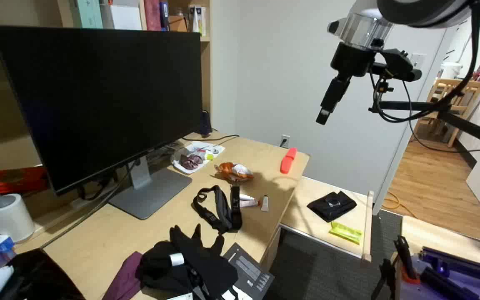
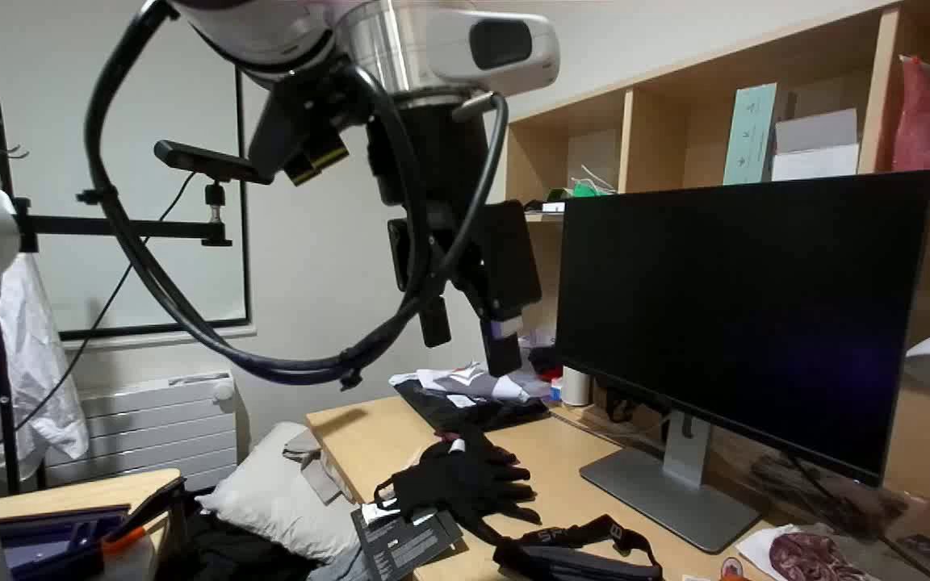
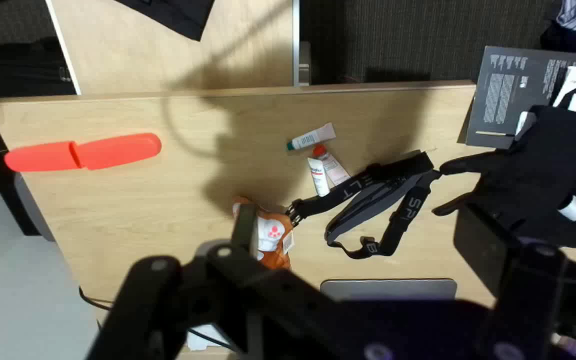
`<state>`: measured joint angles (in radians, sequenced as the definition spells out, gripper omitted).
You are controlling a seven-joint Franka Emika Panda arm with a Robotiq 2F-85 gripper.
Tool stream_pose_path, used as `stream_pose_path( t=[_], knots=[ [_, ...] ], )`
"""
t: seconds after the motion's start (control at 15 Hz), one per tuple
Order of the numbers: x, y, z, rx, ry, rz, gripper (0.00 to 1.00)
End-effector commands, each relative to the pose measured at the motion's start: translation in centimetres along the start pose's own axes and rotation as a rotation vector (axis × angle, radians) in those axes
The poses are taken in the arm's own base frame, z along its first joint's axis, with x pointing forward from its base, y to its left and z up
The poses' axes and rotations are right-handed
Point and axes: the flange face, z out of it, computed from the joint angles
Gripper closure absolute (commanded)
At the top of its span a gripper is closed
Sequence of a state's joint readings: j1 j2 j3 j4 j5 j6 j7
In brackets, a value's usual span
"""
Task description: Move the orange packet from the table top to the sliding tray
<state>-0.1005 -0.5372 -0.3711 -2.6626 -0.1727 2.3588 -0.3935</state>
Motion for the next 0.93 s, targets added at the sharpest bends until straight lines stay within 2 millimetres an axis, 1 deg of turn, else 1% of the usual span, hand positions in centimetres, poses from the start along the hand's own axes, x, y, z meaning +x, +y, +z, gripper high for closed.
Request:
stream_pose_path(
  t=[0.0,0.33,0.53,0.87],
  knots=[
    [0.0,0.0,-0.1,0.000,-0.001,0.000,0.00],
    [0.0,0.0,-0.1,0.000,-0.001,0.000,0.00],
    [1.0,-0.9,1.5,0.006,-0.029,-0.014,0.00],
    [4.5,-2.9,5.0,0.033,-0.070,0.010,0.00]
  ],
)
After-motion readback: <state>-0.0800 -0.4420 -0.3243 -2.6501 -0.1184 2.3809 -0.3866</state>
